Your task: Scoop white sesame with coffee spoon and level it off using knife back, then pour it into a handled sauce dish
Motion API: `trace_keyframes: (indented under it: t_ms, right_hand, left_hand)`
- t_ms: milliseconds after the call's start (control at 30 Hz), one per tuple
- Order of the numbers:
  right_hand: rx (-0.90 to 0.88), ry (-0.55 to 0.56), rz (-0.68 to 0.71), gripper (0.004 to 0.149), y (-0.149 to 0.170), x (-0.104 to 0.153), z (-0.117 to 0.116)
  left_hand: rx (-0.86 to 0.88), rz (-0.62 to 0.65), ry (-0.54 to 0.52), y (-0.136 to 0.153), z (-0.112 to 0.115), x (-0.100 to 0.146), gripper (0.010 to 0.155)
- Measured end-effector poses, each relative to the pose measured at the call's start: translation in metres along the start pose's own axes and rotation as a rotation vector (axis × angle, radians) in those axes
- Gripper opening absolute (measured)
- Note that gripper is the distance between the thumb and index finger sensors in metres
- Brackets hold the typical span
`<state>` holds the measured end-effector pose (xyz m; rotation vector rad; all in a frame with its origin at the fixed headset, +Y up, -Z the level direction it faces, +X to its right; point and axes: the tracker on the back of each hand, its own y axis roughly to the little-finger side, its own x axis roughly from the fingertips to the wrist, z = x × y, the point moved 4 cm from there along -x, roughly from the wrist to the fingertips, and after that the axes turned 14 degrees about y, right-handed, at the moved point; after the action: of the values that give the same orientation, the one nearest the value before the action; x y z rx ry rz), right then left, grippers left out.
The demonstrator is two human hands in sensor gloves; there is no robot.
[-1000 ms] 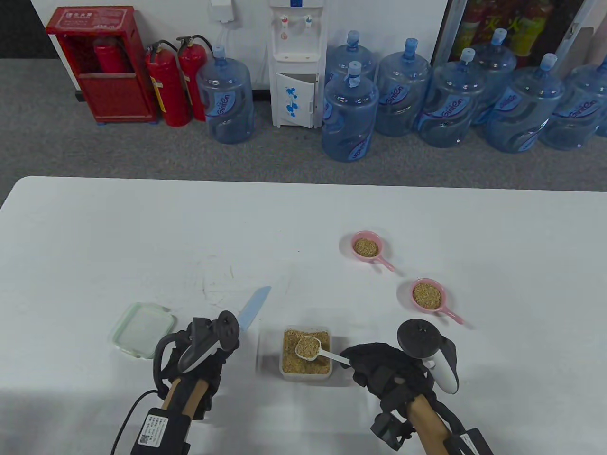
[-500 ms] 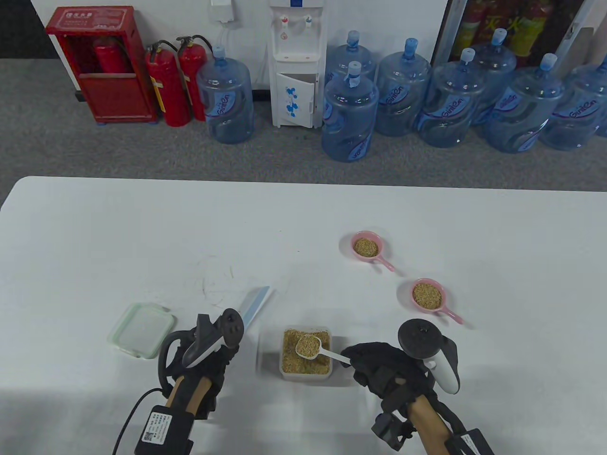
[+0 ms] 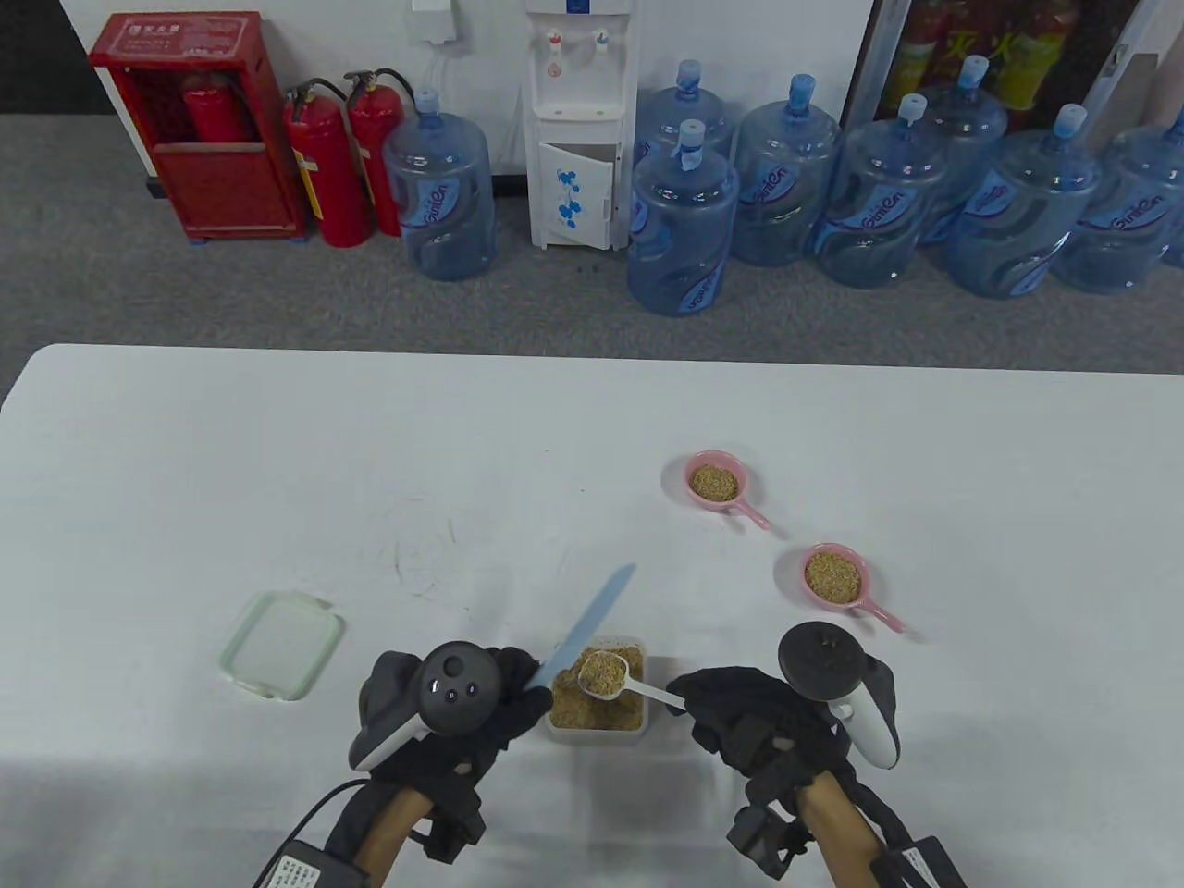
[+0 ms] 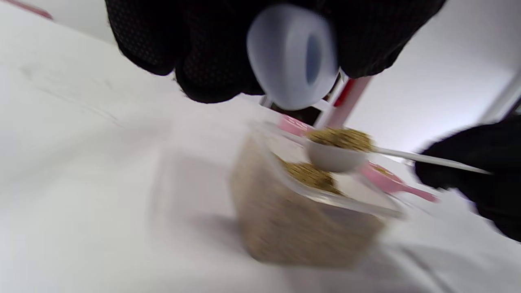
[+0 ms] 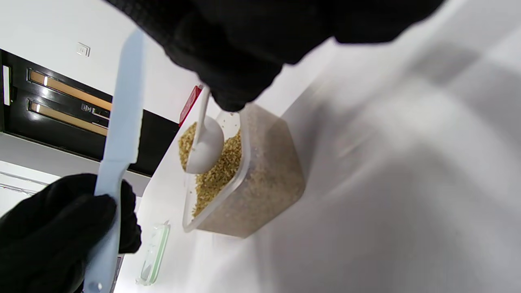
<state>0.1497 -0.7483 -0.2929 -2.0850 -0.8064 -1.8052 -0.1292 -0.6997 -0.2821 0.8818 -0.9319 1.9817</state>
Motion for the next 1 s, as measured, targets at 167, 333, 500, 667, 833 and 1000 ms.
trace_keyframes:
  t_ms: [167, 333, 500, 667, 833, 1000]
  right_hand:
    - [0.006, 0.000, 0.001, 0.044, -0.001, 0.000, 0.000]
    - [0.007, 0.002, 0.003, 0.044, -0.001, 0.000, 0.000]
    - [0.008, 0.000, 0.002, 0.044, -0.001, 0.000, 0.000]
    - [0.009, -0.003, 0.005, 0.044, -0.002, 0.001, 0.000]
    - [0.034, -0.010, 0.019, 0.044, -0.004, 0.001, 0.000]
    - [0.038, 0.004, 0.035, 0.044, -0.007, 0.002, 0.006]
  left_hand:
    - [-0.010, 0.061, 0.124, -0.019, 0.021, -0.006, 0.045]
    - [-0.038, 0.021, 0.144, -0.016, 0.025, -0.009, 0.045]
    - [-0.015, -0.012, 0.171, -0.006, 0.025, -0.012, 0.045]
    - [0.012, -0.044, 0.185, 0.004, 0.024, -0.014, 0.044]
    - [-0.009, -0.091, 0.207, 0.011, 0.024, -0.016, 0.044]
    - [-0.010, -0.111, 0.187, 0.017, 0.021, -0.016, 0.044]
